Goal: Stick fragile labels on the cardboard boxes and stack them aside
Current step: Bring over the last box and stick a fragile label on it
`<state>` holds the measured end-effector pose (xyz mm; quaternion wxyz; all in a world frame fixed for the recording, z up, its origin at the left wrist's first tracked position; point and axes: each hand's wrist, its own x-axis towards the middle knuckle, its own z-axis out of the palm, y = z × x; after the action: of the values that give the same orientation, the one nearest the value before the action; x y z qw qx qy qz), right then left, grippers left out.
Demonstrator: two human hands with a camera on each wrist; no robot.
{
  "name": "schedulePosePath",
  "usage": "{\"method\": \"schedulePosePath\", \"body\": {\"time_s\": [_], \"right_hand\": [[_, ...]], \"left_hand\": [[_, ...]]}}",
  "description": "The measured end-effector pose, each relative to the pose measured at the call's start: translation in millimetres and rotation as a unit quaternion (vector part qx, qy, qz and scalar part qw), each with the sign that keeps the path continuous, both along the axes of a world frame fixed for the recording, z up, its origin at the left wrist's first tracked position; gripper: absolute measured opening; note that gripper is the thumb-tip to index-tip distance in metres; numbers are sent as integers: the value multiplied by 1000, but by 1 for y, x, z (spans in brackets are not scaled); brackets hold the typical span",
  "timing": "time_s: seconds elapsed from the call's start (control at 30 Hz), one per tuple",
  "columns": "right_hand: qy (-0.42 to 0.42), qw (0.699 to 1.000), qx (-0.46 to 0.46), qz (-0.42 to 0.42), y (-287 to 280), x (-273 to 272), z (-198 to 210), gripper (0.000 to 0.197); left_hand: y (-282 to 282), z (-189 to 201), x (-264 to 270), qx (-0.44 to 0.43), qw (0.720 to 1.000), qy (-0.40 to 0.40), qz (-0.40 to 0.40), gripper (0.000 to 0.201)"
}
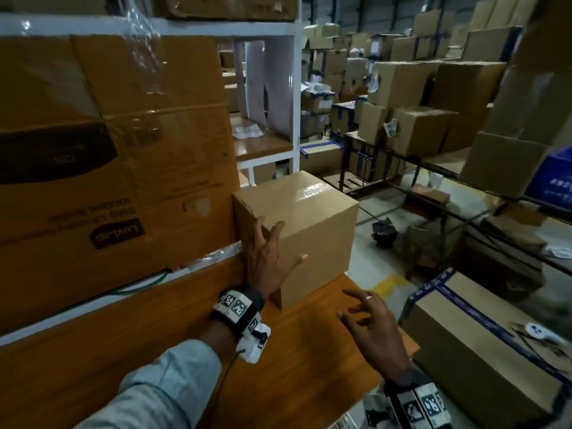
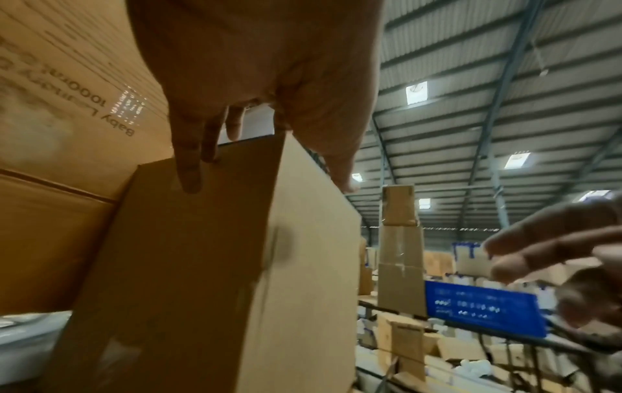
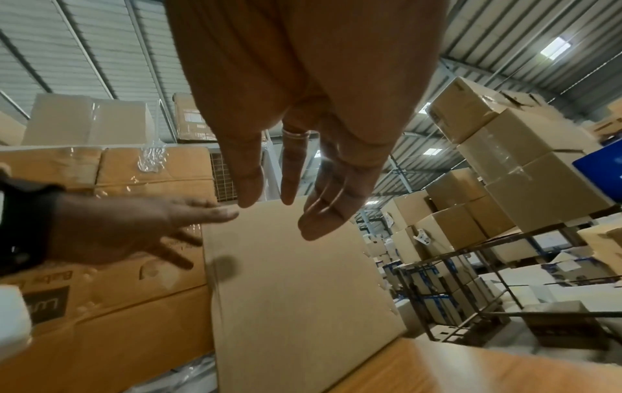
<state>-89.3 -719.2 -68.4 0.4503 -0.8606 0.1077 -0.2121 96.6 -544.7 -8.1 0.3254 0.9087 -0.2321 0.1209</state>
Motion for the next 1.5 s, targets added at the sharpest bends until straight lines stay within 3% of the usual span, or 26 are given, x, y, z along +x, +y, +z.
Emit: {"method": "schedulePosePath", "body": {"time_s": [0.2, 0.33, 0.43, 0.57, 0.7, 0.83, 1.13, 1.5], "right_hand": [[-54, 998, 6, 45, -38, 36, 18, 52], [-66, 994, -86, 12, -56, 64, 27, 92], [-53, 992, -102, 47, -57, 80, 33, 112], [-67, 993, -86, 54, -51, 95, 30, 98], [-92, 991, -92, 40, -51, 101, 28, 90], [-116, 985, -105, 66, -37, 93, 32, 87], [-145, 974, -94, 148, 47, 64, 62, 83], [-176, 947, -110, 245, 231, -21, 91, 84]], "left_hand": [[22, -12, 3, 7, 998, -31, 51, 59], [52, -18, -13, -44, 994, -48, 84, 49], [69, -19, -27, -35, 997, -49, 40, 52], [65, -19, -37, -78, 997, -2, 12, 69], [61, -17, -44, -115, 993, 12, 34, 73], [78, -11, -60, -106, 991, -32, 81, 69], [164, 20, -127, -62, 976, -91, 190, 70], [339, 29, -271, -104, 942, -130, 291, 77]]}}
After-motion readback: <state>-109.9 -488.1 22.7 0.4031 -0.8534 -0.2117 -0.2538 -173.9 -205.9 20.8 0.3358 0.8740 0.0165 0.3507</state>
